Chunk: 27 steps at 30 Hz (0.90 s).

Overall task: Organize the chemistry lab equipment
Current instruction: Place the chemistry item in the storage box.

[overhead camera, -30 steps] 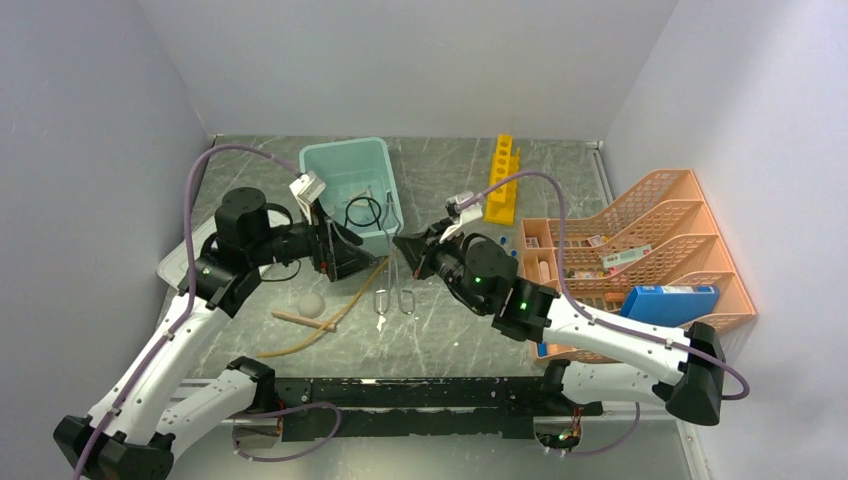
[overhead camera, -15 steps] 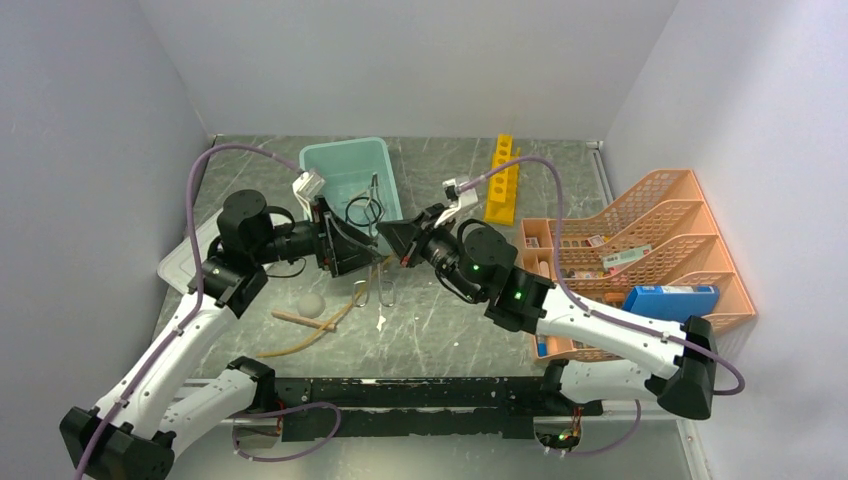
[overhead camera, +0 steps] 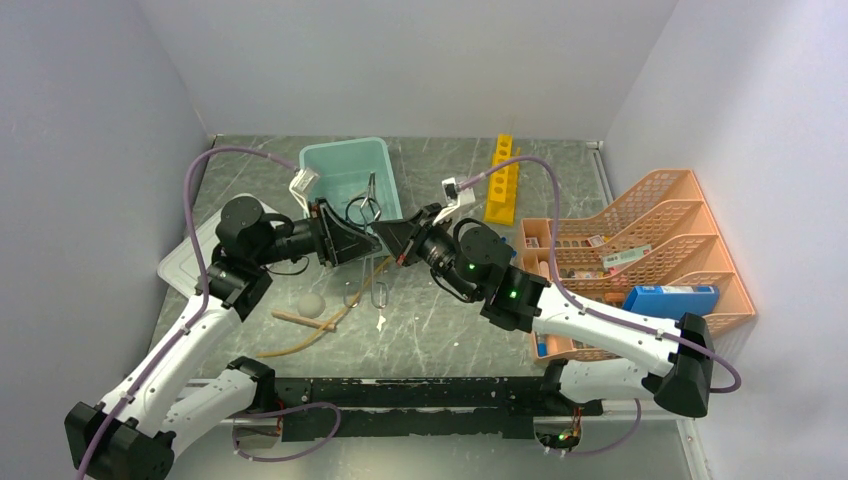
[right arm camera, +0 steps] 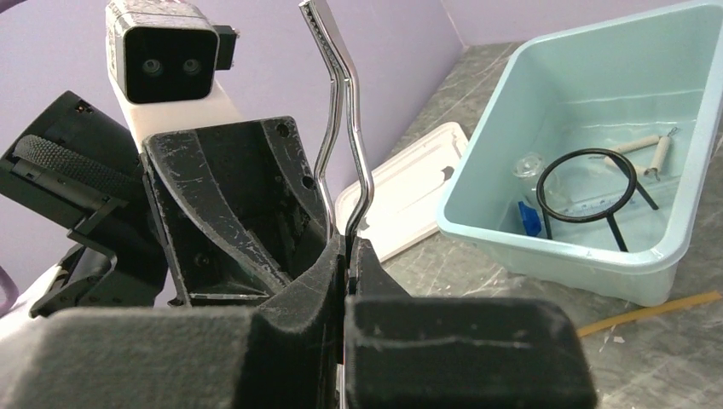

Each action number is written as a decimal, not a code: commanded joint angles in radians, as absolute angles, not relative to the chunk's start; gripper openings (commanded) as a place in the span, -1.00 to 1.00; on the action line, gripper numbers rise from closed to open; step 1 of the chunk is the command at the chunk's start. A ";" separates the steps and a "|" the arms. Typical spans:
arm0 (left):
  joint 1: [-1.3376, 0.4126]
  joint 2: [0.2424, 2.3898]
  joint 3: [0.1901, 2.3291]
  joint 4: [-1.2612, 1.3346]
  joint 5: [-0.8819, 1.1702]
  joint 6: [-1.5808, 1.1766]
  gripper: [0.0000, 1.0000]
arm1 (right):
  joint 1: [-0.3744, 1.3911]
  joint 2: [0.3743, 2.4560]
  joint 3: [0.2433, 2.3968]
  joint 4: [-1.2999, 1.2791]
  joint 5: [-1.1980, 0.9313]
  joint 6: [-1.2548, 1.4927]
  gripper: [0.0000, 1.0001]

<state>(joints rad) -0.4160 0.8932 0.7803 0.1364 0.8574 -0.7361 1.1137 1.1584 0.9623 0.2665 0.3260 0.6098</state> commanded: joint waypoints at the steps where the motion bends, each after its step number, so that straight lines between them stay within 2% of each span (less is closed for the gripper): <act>1: -0.420 0.893 0.770 0.205 0.864 -0.763 -0.38 | 1.110 1.148 0.979 0.328 0.342 0.642 -1.00; 4: -0.420 0.902 0.774 0.195 0.864 -0.757 -0.86 | 1.110 1.145 0.974 0.328 0.339 0.644 -1.00; 5: -0.420 0.903 0.775 0.192 0.863 -0.755 -0.90 | 1.109 1.143 0.971 0.328 0.339 0.644 -1.00; 11: -0.420 0.918 0.813 0.134 0.834 -0.719 -0.90 | 1.110 1.132 0.972 0.293 0.347 0.640 -0.96; 14: -0.420 0.932 0.867 0.036 0.783 -0.661 -0.90 | 1.109 1.109 0.965 0.277 0.371 0.620 -0.39; 16: -0.419 0.950 0.909 -0.048 0.733 -0.620 -0.90 | 1.109 1.091 0.965 0.254 0.389 0.592 -0.15; 18: -0.419 0.978 0.967 -0.141 0.675 -0.570 -0.90 | 1.108 1.071 0.963 0.219 0.418 0.579 -0.04; 22: -0.419 1.039 1.093 -0.280 0.519 -0.504 -0.90 | 1.109 1.011 0.920 0.184 0.463 0.567 0.07; 27: -0.418 1.130 1.273 -0.426 0.317 -0.419 -0.90 | 1.106 0.927 0.865 0.125 0.518 0.564 0.12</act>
<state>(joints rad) -0.4160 1.0821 1.1355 -0.2855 0.5289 -0.5232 1.1118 0.9844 0.9051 0.1856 0.4397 0.5777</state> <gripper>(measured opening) 0.086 0.553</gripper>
